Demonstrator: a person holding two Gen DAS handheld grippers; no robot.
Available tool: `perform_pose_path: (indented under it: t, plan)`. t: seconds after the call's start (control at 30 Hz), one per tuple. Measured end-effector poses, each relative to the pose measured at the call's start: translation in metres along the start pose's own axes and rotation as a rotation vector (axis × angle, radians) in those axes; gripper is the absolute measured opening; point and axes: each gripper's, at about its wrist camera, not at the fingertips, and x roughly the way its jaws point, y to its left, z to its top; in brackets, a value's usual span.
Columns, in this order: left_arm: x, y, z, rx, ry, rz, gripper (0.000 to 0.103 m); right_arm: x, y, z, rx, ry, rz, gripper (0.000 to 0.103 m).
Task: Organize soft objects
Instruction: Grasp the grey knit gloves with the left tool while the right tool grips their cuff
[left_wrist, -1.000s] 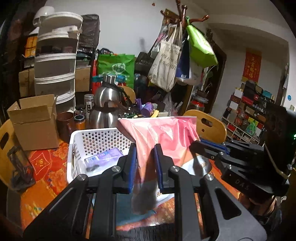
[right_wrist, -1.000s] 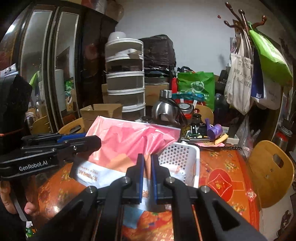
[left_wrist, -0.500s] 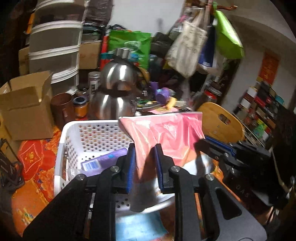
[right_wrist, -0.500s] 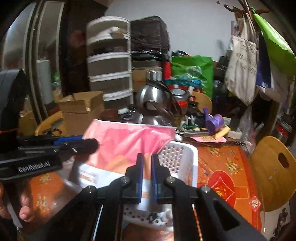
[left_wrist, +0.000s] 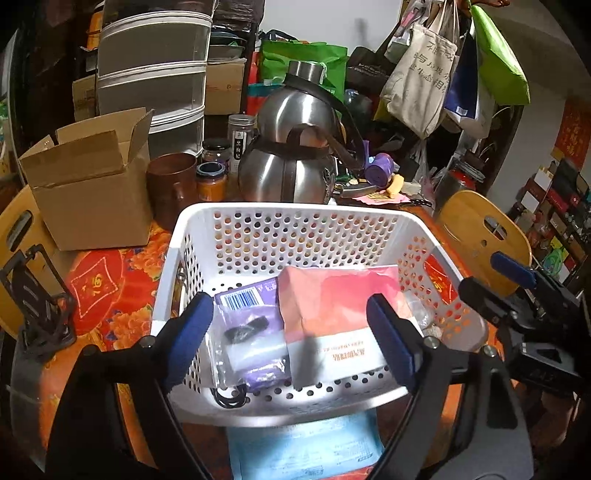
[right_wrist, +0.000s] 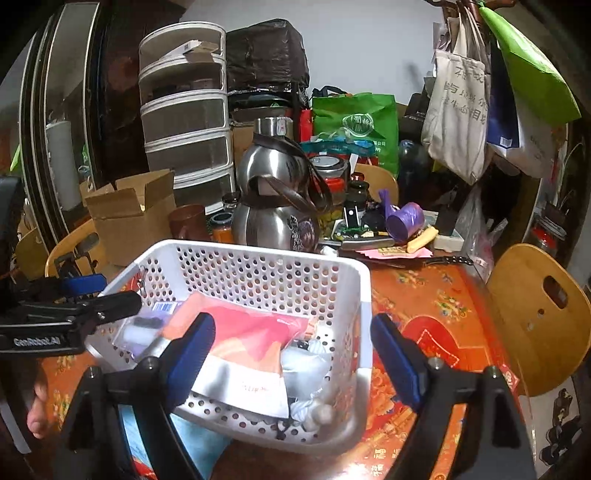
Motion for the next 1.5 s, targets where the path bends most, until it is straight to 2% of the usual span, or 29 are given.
perform_pose_path:
  t: [0.27, 0.4, 0.53, 0.7, 0.87, 0.97, 1.03, 1.13, 1.23, 1.3, 1.5]
  plan:
    - [-0.017, 0.001, -0.019, 0.016, 0.000, 0.010, 0.083, -0.009, 0.005, -0.009, 0.010, 0.001, 0.029, 0.086]
    - [-0.030, 0.001, -0.030, 0.007, 0.020, 0.040, 0.083, -0.017, 0.009, -0.012, 0.016, 0.002, 0.025, 0.086]
    - [-0.051, 0.003, -0.050, 0.004, 0.034, 0.025, 0.083, -0.036, 0.011, -0.024, 0.043, 0.008, 0.040, 0.086]
    - [-0.082, 0.011, -0.093, 0.008, 0.043, 0.029, 0.084, -0.062, 0.015, -0.076, 0.068, 0.064, 0.063, 0.086]
    - [-0.102, 0.022, -0.163, -0.015, 0.084, 0.033, 0.084, -0.080, 0.027, -0.155, 0.069, 0.163, 0.113, 0.086]
    - [-0.103, 0.031, -0.199, -0.057, 0.112, 0.020, 0.084, -0.087, 0.032, -0.184, 0.073, 0.173, 0.137, 0.086]
    - [-0.102, 0.036, -0.221, -0.090, 0.126, 0.014, 0.084, -0.086, 0.036, -0.201, 0.069, 0.206, 0.153, 0.084]
    - [-0.097, 0.032, -0.240, -0.087, 0.144, 0.004, 0.084, -0.084, 0.041, -0.215, 0.058, 0.223, 0.147, 0.074]
    - [-0.083, 0.029, -0.241, -0.077, 0.156, 0.000, 0.084, -0.078, 0.044, -0.216, 0.054, 0.238, 0.165, 0.070]
    - [-0.076, 0.025, -0.240, -0.071, 0.167, -0.001, 0.084, -0.073, 0.046, -0.218, 0.049, 0.250, 0.168, 0.062]
    - [-0.060, 0.018, -0.242, -0.044, 0.173, -0.008, 0.079, -0.066, 0.050, -0.217, 0.036, 0.268, 0.176, 0.056]
